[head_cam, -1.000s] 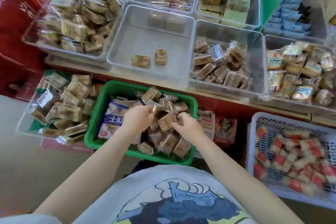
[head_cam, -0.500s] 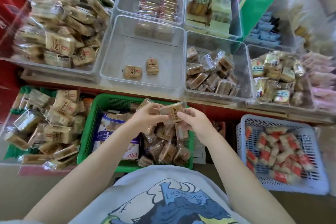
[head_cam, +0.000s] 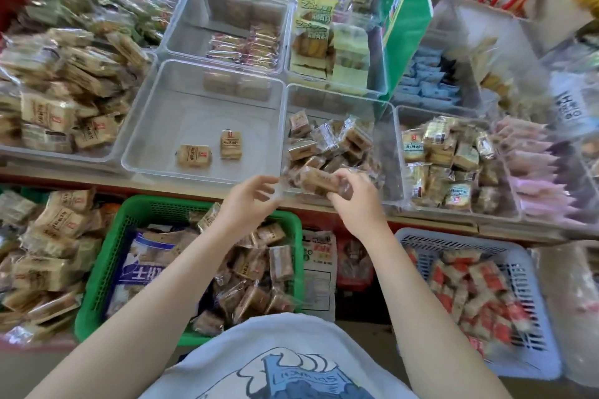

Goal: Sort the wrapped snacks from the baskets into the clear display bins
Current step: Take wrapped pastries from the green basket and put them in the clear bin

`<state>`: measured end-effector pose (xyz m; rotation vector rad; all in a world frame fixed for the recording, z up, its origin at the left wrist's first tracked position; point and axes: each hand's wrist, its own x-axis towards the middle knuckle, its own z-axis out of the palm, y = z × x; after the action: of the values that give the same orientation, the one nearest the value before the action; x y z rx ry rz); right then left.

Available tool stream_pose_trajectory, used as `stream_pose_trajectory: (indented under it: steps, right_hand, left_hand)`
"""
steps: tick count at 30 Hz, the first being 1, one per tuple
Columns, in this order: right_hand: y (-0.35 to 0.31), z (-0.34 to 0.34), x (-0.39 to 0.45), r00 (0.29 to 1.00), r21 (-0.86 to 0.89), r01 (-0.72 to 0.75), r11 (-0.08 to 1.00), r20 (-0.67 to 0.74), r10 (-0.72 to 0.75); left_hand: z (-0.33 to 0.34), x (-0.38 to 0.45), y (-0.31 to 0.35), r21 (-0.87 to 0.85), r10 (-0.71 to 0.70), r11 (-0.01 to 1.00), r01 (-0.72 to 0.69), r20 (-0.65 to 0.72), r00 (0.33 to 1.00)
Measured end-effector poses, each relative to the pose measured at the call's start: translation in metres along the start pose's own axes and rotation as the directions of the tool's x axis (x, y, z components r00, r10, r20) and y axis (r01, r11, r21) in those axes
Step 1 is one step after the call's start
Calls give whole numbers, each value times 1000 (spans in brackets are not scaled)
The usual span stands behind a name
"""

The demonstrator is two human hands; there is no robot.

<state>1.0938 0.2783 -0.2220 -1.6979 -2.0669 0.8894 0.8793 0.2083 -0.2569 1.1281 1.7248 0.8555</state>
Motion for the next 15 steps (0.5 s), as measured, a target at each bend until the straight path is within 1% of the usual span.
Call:
stream_pose_trajectory:
  steps: [1, 2, 3, 4, 5, 6, 7, 8, 9, 11, 12, 13, 14, 15]
  right_hand:
    - [7, -4, 9, 998, -17, -7, 1000, -62, 6]
    - [14, -6, 18, 995, -37, -19, 999, -94, 15]
    - [22, -6, 29, 997, -67, -35, 997, -73, 30]
    - [29, -4, 39, 999, -113, -44, 993, -2, 44]
    - [36, 0, 47, 992, -181, -42, 983, 111, 63]
    - [40, 4, 53, 970, -247, -35, 968, 225, 92]
    - [43, 8, 57, 948, -304, -33, 952, 291, 126]
    - [46, 12, 57, 943, -345, -37, 938, 299, 147]
    - [47, 16, 56, 960, -366, -32, 930, 249, 131]
    - [43, 24, 42, 1000, -341, 13, 940, 31, -3]
    - [40, 30, 32, 992, -299, 63, 952, -88, -93]
    - [36, 37, 22, 967, -253, 131, 959, -180, -180]
    - [32, 46, 12, 941, -209, 202, 957, -230, -249]
    - [27, 57, 3, 929, -160, 266, 951, -222, -297]
  left_hand:
    - [3, -2, -3, 4, -47, 999, 47, -21, 999]
    - [5, -5, -7, 19, -92, 995, 93, -35, 995]
    - [7, -8, -11, 50, -131, 990, 133, -49, 990]
    - [8, -13, -14, 93, -160, 982, 166, -68, 985]
    - [8, -18, -19, 147, -184, 969, 196, -94, 978]
    - [8, -23, -23, 205, -202, 953, 225, -126, 971]
    - [8, -27, -28, 260, -212, 933, 248, -159, 964]
    - [8, -31, -34, 309, -214, 913, 265, -191, 958]
    - [7, -35, -41, 355, -211, 892, 280, -220, 952]
    - [6, -39, -58, 432, -218, 842, 324, -278, 936]
    - [5, -41, -67, 460, -229, 814, 353, -305, 925]
    - [3, -42, -76, 482, -241, 792, 376, -320, 916]
    - [1, -42, -85, 506, -246, 772, 384, -319, 915]
    - [-2, -41, -93, 535, -254, 754, 382, -299, 920]
